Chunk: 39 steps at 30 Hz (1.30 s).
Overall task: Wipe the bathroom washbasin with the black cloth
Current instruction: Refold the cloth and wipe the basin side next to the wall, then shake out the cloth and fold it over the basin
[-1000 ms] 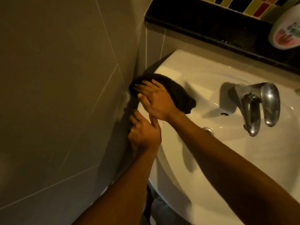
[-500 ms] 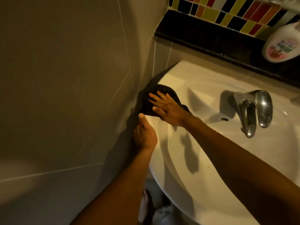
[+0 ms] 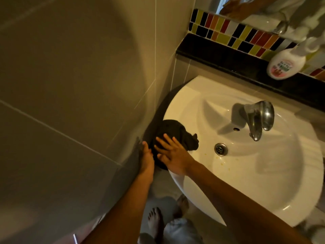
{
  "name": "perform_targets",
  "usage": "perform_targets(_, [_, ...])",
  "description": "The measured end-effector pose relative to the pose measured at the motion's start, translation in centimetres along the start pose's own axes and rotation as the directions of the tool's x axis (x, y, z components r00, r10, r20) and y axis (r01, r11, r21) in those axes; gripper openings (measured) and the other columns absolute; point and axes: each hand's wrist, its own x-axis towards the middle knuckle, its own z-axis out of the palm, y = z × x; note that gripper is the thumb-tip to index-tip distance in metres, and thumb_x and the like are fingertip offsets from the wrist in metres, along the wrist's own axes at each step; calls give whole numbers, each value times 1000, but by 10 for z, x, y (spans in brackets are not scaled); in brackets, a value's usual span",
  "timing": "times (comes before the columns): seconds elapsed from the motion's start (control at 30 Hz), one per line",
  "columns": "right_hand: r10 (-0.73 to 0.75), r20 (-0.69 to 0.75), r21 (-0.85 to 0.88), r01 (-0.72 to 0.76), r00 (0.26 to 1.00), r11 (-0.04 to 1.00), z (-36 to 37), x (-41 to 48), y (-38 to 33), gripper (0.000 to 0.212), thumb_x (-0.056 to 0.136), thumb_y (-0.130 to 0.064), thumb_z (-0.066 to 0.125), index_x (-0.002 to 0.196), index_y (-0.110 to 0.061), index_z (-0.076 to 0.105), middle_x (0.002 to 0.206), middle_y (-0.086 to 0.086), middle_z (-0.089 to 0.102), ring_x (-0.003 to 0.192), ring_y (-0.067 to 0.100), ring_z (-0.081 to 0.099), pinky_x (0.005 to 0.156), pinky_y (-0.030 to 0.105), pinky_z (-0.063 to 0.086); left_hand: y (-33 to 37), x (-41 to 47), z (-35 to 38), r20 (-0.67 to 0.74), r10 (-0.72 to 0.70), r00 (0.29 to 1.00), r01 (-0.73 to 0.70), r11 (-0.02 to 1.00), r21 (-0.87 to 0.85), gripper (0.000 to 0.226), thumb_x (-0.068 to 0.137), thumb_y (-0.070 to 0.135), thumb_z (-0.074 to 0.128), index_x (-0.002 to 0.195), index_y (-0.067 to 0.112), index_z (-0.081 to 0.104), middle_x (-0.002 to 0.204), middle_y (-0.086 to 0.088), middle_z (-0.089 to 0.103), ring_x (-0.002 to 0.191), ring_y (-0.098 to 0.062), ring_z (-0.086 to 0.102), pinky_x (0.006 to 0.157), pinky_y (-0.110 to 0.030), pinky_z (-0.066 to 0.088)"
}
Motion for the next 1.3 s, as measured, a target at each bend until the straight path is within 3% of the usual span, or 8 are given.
perform_targets(0.1, [70,33,266,-77,997,961,-13,-2,-6,41,101,-27,32,139,-19,47,155,-2,29,145,12,3,118,32,-2,-1,6,-8,57,112,992,-123,960,252,43,99,35,38,140,22,40,149,-10,40,134,-26,41,112,-48,33])
perform_targets(0.2, [439,-199,645,-220,876,732,-45,0,1,37,96,-10,45,131,-15,55,134,7,57,130,23,48,110,31,35,12,2,-8,134,160,978,-199,904,378,40,101,20,38,141,19,40,149,-9,38,136,-28,38,110,-42,35])
perform_targets(0.27, [540,-278,575,-313,794,756,-60,1,16,40,95,-12,47,135,-16,48,138,6,53,128,24,48,108,31,36,22,7,-4,187,196,963,-260,858,442,44,101,15,38,144,19,34,152,-9,35,139,-28,34,110,-41,33])
perform_targets(0.47, [551,14,366,-517,834,774,-68,22,40,56,99,-24,44,150,-17,22,155,9,30,141,28,31,115,34,22,51,23,19,278,160,947,-298,757,581,56,100,12,40,150,24,20,156,-5,27,143,-26,26,116,-43,24])
perform_targets(0.57, [556,-4,376,-514,831,771,-58,31,36,55,97,-22,49,148,-18,29,148,9,42,134,28,42,112,38,33,53,30,18,269,107,957,-259,732,631,54,98,17,45,149,20,24,153,-11,32,140,-30,32,112,-42,30])
perform_targets(0.7, [628,-27,326,-587,778,741,-55,26,35,48,94,-23,52,140,-19,41,131,11,58,118,30,55,100,36,43,57,32,8,293,158,943,-323,654,684,40,92,14,57,131,8,51,132,-15,55,122,-31,53,101,-39,44])
perform_targets(0.9, [505,68,103,-510,860,854,-98,5,31,26,92,-25,56,115,-14,63,115,10,60,105,26,57,83,28,43,76,8,6,404,257,878,-477,547,688,8,84,13,62,92,12,62,93,-9,65,90,-23,63,81,-35,52])
perform_targets(1.3, [469,-120,-145,-482,875,864,-292,-84,-5,17,86,-27,65,101,-21,59,92,-1,58,86,17,58,72,28,45,185,-107,62,755,285,591,-799,79,596,21,79,23,70,98,12,68,93,-9,68,87,-22,64,80,-38,54])
